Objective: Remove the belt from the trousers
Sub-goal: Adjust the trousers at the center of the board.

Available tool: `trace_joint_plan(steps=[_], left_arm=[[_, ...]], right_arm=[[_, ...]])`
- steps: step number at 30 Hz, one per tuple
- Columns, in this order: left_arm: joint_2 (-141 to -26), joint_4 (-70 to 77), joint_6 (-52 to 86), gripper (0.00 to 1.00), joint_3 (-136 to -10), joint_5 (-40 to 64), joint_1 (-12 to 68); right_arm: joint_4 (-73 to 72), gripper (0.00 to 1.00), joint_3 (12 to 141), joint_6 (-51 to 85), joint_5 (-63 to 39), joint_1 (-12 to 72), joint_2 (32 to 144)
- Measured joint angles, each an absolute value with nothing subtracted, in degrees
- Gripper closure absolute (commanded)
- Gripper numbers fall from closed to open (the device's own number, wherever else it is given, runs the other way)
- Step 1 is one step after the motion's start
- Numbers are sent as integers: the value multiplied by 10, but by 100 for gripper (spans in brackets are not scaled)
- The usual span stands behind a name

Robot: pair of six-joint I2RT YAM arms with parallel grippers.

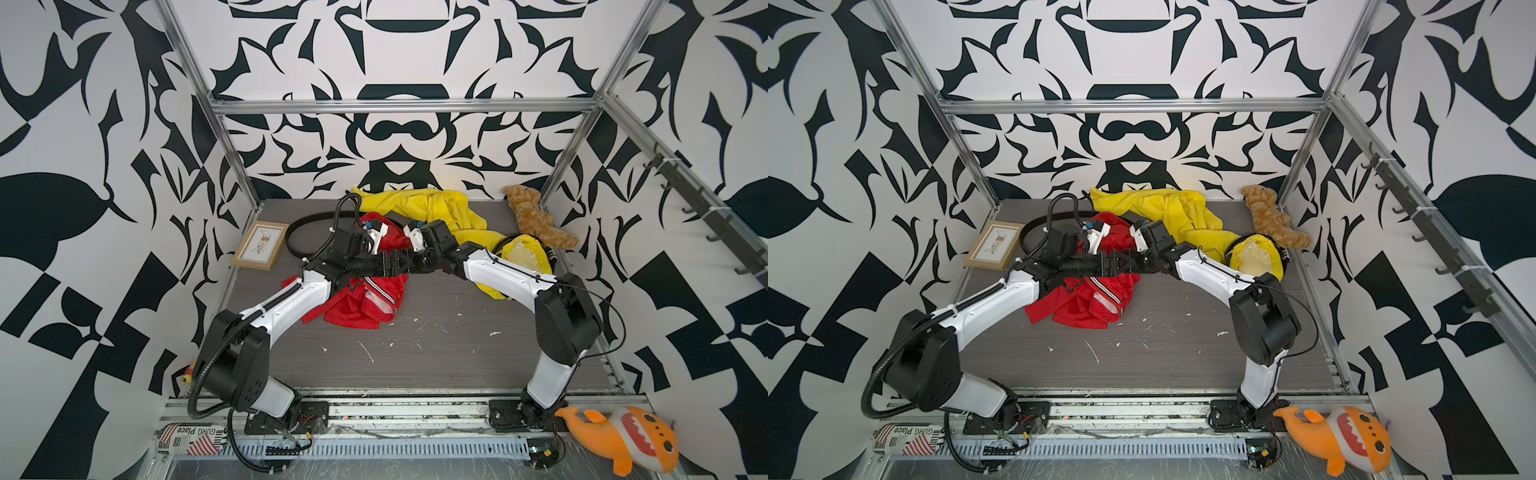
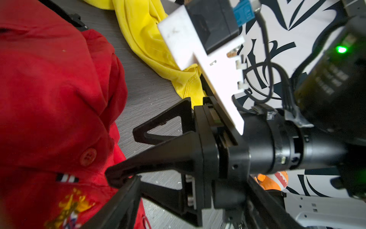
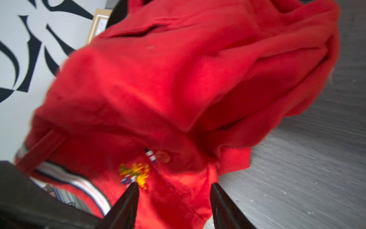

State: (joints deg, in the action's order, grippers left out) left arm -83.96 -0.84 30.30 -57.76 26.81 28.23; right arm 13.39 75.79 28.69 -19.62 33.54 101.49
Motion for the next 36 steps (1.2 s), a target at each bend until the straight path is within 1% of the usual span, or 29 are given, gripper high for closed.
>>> trace_joint_plan(steps=[2,3,6,8,12,14,19,21,23,27,30,32,36], left_arm=[[-809,-3,296,16,-566,263,270],[-788,-20,294,11,-558,225,231],[-777,-58,291,10,-543,134,110],[-776,-83,289,9,-539,103,91],[-777,-124,278,10,-554,81,124],[-781,-143,269,9,-578,58,150],[-816,-178,220,6,-679,-48,282],[-848,-178,204,6,-714,-67,326],[-890,-178,197,6,-735,-69,345],[-1028,-190,194,6,-777,-80,342],[-1108,-192,192,8,-794,-94,332],[-1121,-190,197,11,-794,-88,314],[-1093,-166,213,13,-755,-50,253]], right_arm=[[145,38,755,271,-221,336,1001],[175,38,745,263,-244,319,981],[221,37,730,250,-263,256,912],[223,37,731,245,-260,229,881],[241,36,732,230,-249,237,847],[256,36,732,223,-241,242,841],[295,34,732,207,-212,230,827],[304,33,729,203,-201,217,811],[311,32,727,198,-192,206,794],[325,29,720,189,-178,182,763],[336,27,715,177,-169,166,748],[342,26,708,168,-162,155,742],[358,22,691,148,-146,131,740]])
